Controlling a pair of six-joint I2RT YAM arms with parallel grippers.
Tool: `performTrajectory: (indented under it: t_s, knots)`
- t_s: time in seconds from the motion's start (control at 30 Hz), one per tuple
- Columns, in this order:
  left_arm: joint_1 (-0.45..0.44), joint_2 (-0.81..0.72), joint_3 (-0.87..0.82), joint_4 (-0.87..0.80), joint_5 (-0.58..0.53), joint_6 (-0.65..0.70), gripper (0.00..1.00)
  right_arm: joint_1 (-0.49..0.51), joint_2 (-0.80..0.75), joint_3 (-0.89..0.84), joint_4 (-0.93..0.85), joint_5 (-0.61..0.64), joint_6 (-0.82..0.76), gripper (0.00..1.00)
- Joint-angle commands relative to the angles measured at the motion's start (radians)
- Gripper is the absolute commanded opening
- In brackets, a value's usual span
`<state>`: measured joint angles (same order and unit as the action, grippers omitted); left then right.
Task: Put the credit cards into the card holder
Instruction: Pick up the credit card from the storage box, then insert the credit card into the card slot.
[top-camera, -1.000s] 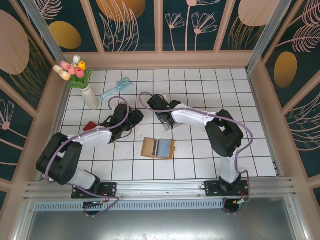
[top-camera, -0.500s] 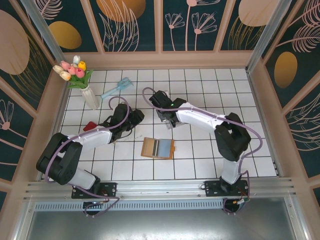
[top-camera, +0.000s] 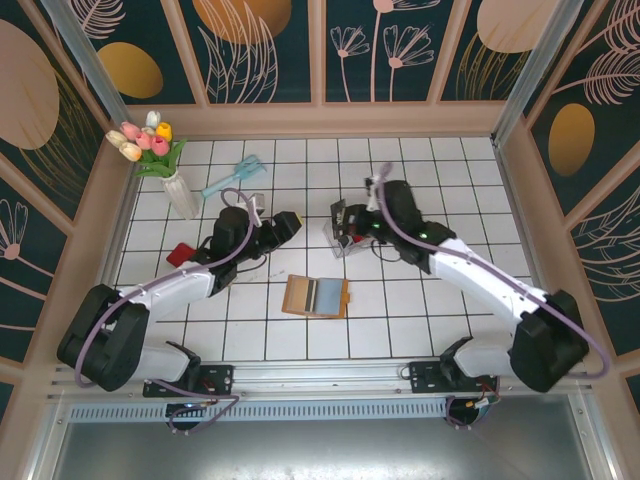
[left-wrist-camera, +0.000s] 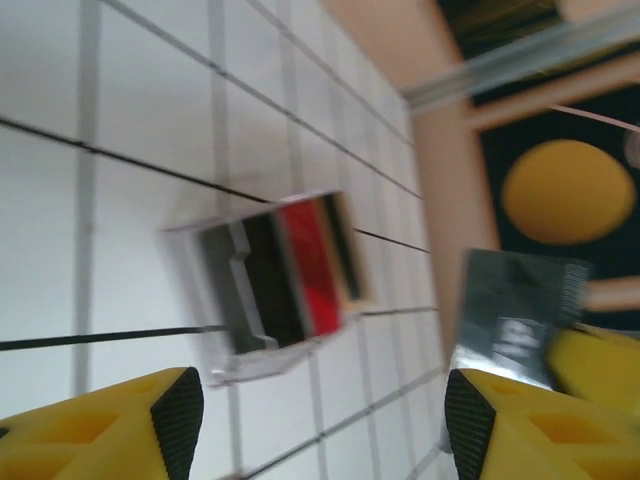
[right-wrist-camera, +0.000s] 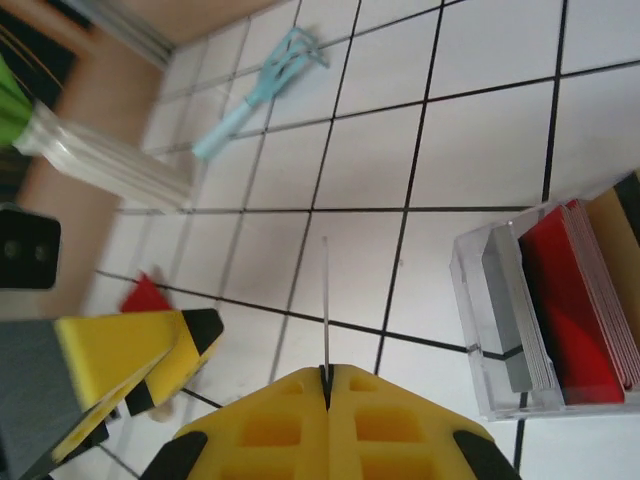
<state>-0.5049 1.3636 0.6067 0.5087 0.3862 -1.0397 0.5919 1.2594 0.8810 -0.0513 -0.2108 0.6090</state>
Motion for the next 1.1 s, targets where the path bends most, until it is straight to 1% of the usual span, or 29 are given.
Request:
performTrajectory:
  t_s: [0.0,0.07,0.2,0.37,0.47,0.6,0.67,0.8,0.83,0.87,0.9,0.93,0.97,1.0,1.03,1.07]
  knots:
    - [0.005,0.004,-0.015,0.229,0.199,-0.043,0.68,-0.039,-0.060,-0.102,0.313,-0.296,0.185,0.01]
    - [0.005,0.032,-0.015,0.307,0.244,-0.085,0.68,-0.039,-0.080,-0.116,0.328,-0.320,0.200,0.01]
    - [0.004,0.090,-0.001,0.454,0.323,-0.158,0.66,-0.039,-0.082,-0.149,0.419,-0.391,0.258,0.01]
    - [0.003,0.101,0.010,0.465,0.347,-0.146,0.59,-0.039,-0.070,-0.170,0.490,-0.410,0.297,0.02]
    - [0.004,0.106,0.011,0.493,0.367,-0.154,0.50,-0.039,-0.055,-0.182,0.531,-0.420,0.324,0.02]
    - [0.003,0.106,0.002,0.508,0.379,-0.160,0.33,-0.039,-0.035,-0.190,0.562,-0.418,0.349,0.02]
    - [0.004,0.105,-0.004,0.529,0.383,-0.172,0.23,-0.038,-0.025,-0.198,0.574,-0.409,0.361,0.02]
    - [0.003,0.083,-0.028,0.540,0.365,-0.177,0.05,-0.040,-0.015,-0.222,0.571,-0.373,0.376,0.04]
    - [0.003,0.075,-0.033,0.524,0.360,-0.168,0.01,-0.039,-0.015,-0.227,0.552,-0.366,0.373,0.06]
    - [0.003,0.063,-0.039,0.498,0.357,-0.155,0.00,-0.039,-0.019,-0.232,0.519,-0.355,0.363,0.10]
    - [0.003,0.052,-0.042,0.451,0.352,-0.129,0.00,-0.039,-0.026,-0.244,0.486,-0.344,0.350,0.17]
    - [0.005,0.038,-0.039,0.363,0.346,-0.086,0.00,-0.039,-0.035,-0.255,0.450,-0.327,0.334,0.23]
    - [0.003,0.021,-0.026,0.217,0.324,-0.005,0.00,-0.039,-0.045,-0.258,0.367,-0.282,0.308,0.29]
    - [0.003,0.006,-0.012,0.048,0.285,0.094,0.00,-0.038,-0.052,-0.253,0.258,-0.222,0.259,0.34]
    - [0.003,-0.006,-0.004,-0.088,0.251,0.171,0.00,-0.026,-0.053,-0.249,0.187,-0.174,0.223,0.36]
    - [0.003,-0.015,-0.004,-0.208,0.209,0.239,0.00,0.000,-0.051,-0.235,0.072,-0.090,0.181,0.37]
